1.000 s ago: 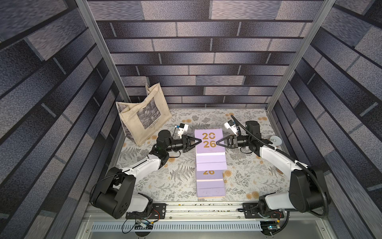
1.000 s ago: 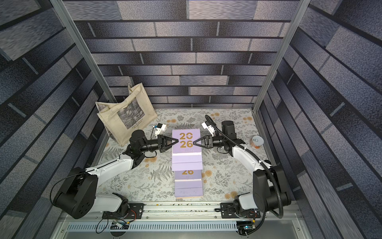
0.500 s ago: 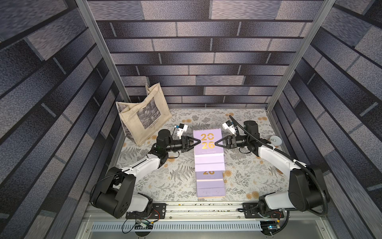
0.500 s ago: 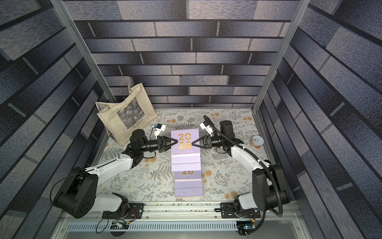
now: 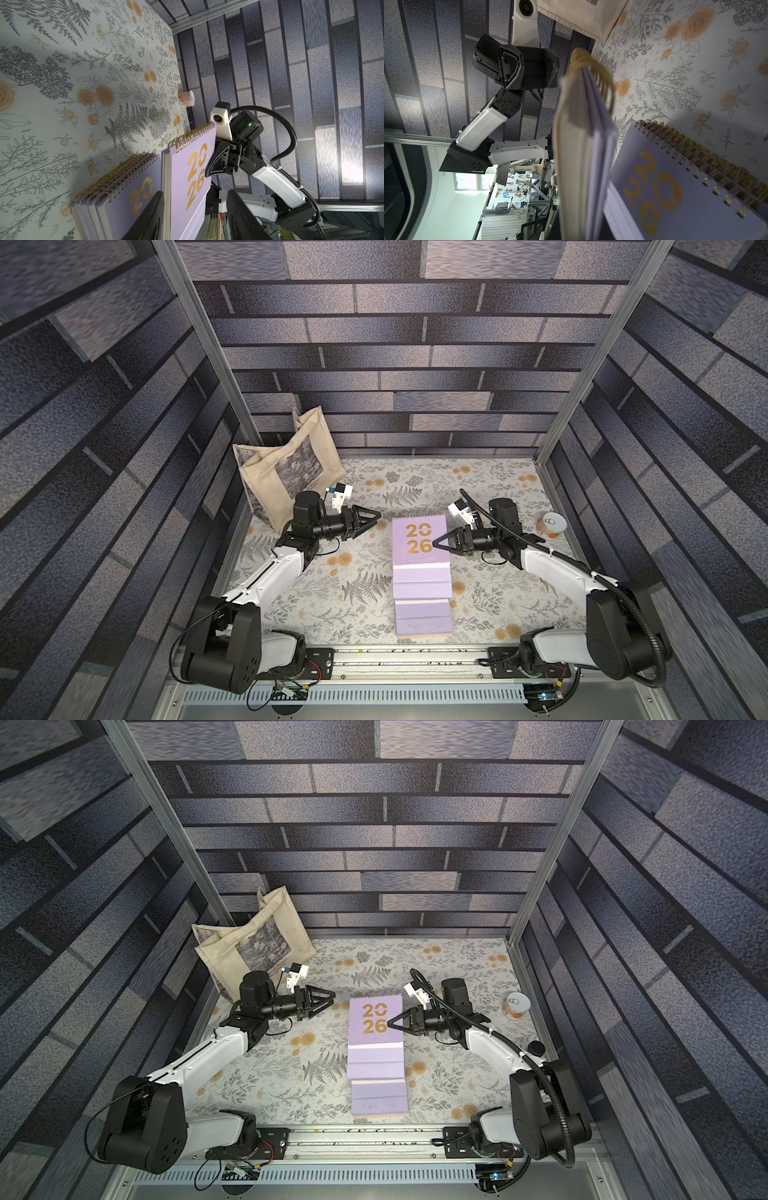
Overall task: Stack the calendars
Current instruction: Place the calendar at the calendar.
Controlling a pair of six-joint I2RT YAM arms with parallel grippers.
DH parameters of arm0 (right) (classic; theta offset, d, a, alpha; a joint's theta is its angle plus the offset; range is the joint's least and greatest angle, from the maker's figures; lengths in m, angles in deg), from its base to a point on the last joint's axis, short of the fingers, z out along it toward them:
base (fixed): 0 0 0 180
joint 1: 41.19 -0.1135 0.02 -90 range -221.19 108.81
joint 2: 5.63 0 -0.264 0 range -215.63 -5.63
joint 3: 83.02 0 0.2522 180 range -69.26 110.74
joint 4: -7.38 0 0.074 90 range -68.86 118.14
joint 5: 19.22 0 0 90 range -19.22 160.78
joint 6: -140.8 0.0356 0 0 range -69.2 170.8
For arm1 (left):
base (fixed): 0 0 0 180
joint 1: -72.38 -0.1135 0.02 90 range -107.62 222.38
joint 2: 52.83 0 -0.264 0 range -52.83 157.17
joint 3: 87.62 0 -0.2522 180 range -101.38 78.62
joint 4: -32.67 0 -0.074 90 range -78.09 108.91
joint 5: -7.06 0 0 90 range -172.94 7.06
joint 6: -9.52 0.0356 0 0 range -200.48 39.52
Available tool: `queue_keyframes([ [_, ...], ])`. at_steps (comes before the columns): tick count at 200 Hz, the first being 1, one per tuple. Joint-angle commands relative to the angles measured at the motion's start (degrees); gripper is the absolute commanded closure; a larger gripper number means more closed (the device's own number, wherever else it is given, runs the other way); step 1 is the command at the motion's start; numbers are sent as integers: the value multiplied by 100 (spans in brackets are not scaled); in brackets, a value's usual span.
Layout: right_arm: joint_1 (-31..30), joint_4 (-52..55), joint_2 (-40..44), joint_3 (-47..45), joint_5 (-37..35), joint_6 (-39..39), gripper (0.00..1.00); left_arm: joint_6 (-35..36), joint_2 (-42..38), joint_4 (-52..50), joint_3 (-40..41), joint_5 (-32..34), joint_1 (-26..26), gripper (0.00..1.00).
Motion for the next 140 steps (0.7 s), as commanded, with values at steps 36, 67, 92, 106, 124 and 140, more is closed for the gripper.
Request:
queue_keyframes([
  [36, -161, 424, 275, -429, -22, -40, 100, 200, -18, -124, -126, -140, -27, 52],
  [67, -307, 440, 213, -606, -202, -69, 100, 130, 40, 13, -80, -129, 40, 53],
  [92, -393, 338, 196, -723, -332, -4, 100, 81, 40, 123, -14, -114, 51, 54],
  [106, -430, 334, 186, -770, -383, -1, 100, 50, 50, 173, 9, -114, 50, 55],
  [124, -460, 382, 131, -813, -416, -23, 100, 36, 62, 223, 30, -122, 55, 56],
  [140, -494, 385, 108, -850, -441, -31, 100, 36, 75, 237, 32, -124, 55, 56],
])
